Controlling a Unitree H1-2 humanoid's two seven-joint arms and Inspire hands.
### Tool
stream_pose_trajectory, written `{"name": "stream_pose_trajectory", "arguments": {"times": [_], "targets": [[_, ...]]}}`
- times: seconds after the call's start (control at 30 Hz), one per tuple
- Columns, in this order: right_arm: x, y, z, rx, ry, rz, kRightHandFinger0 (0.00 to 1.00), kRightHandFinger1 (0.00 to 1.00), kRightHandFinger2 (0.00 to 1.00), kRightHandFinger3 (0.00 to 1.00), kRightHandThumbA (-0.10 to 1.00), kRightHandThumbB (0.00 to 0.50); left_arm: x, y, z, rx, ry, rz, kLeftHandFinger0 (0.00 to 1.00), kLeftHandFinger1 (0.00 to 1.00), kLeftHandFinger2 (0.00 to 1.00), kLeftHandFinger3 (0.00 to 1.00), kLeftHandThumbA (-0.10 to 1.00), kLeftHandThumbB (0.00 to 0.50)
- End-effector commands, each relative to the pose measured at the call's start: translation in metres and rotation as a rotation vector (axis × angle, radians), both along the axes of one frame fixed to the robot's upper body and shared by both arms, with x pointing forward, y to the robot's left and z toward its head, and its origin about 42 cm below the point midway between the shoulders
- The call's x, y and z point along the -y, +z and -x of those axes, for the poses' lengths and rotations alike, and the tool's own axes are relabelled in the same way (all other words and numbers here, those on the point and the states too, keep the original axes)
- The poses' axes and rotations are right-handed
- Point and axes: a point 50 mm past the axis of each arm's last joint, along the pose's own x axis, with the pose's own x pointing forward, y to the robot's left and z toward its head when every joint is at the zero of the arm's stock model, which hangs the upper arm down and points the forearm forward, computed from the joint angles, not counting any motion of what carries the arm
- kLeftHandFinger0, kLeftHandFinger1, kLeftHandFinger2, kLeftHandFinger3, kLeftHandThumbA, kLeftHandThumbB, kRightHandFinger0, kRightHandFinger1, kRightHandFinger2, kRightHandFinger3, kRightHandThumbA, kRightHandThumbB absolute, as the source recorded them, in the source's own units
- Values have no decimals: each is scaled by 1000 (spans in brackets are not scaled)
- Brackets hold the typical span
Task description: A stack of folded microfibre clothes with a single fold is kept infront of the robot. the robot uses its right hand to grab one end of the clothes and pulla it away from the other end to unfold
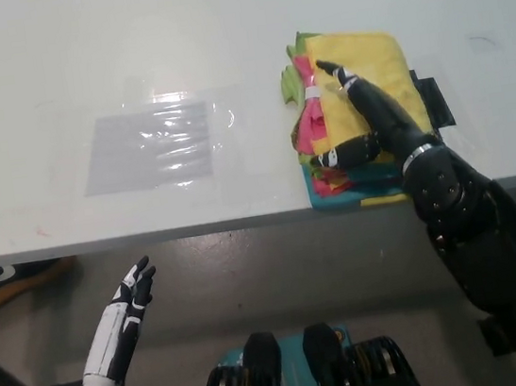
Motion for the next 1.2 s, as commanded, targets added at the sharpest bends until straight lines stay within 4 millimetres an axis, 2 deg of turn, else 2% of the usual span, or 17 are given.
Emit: {"name": "stream_pose_trajectory", "arguments": {"times": [0.0, 0.23, 0.3, 0.33, 0.37, 0.4, 0.43, 0.47, 0.5, 0.53, 0.6, 0.63, 0.73, 0.87, 0.93, 1.1, 1.17], "targets": [[-2, 8, -10, -16, 1, -52, 1000, 1000, 1000, 1000, 1000, 399, -2, 12, -9, 72, -39, -31, 1000, 1000, 1000, 1000, 997, 150], [-1, -17, -18, -110, -7, -58, 1000, 1000, 1000, 1000, 1000, 419, -3, 18, -16, 75, -43, -35, 1000, 1000, 1000, 1000, 980, 134], [1, -24, -23, -151, -29, -96, 1000, 1000, 1000, 1000, 886, 363, -3, 18, -17, 74, -45, -25, 1000, 1000, 1000, 1000, 971, 122], [2, -27, -24, -151, -40, -103, 1000, 1000, 1000, 1000, 770, 296, -3, 18, -17, 74, -44, -27, 1000, 1000, 1000, 1000, 968, 116], [3, -29, -25, -147, -50, -109, 1000, 1000, 1000, 1000, 707, 297, -3, 18, -18, 76, -43, -32, 1000, 1000, 1000, 1000, 968, 115], [4, -32, -26, -121, -77, -104, 945, 962, 1000, 1000, 555, 271, -3, 17, -18, 78, -45, -29, 1000, 1000, 1000, 1000, 970, 109], [4, -36, -28, -98, -114, -106, 413, 379, 401, 521, 355, 209, -3, 17, -18, 74, -45, -25, 1000, 1000, 1000, 1000, 970, 108], [5, -37, -28, -84, -135, -119, 37, 132, 291, 400, 244, 204, -3, 17, -18, 75, -46, -25, 1000, 1000, 1000, 1000, 969, 99], [5, -38, -28, -77, -147, -131, 7, 143, 325, 376, 164, 198, -2, 17, -19, 76, -46, -25, 1000, 1000, 1000, 1000, 969, 98], [6, -37, -29, -58, -163, -157, 0, 207, 453, 361, 81, 174, -2, 18, -21, 79, -47, -27, 1000, 1000, 1000, 1000, 966, 91], [7, -36, -29, -21, -186, -186, 3, 324, 617, 486, 31, 137, -2, 18, -22, 81, -50, -35, 1000, 1000, 1000, 1000, 972, 89], [8, -36, -29, 4, -193, -201, 49, 406, 697, 620, 8, 121, -2, 18, -22, 81, -53, -42, 1000, 1000, 1000, 1000, 979, 88], [9, -36, -29, 45, -198, -234, 148, 511, 770, 686, 7, 121, -3, 17, -22, 65, -58, -33, 1000, 1000, 1000, 1000, 970, 100], [12, -36, -29, 78, -214, -263, 163, 520, 739, 628, 45, 134, -2, 16, -22, 74, -68, -36, 1000, 1000, 1000, 1000, 936, 53], [12, -35, -28, 83, -223, -273, 137, 493, 694, 541, 72, 142, -1, 17, -22, 85, -74, -33, 1000, 1000, 1000, 1000, 922, 38], [19, -32, -28, 93, -245, -332, 150, 463, 589, 389, 66, 160, -3, 16, -21, 83, -79, -26, 916, 997, 1000, 1000, 862, 21], [26, -28, -26, 139, -282, -366, 99, 414, 556, 355, 117, 163, -3, 17, -21, 84, -88, -29, 904, 979, 1000, 1000, 839, 14]]}}
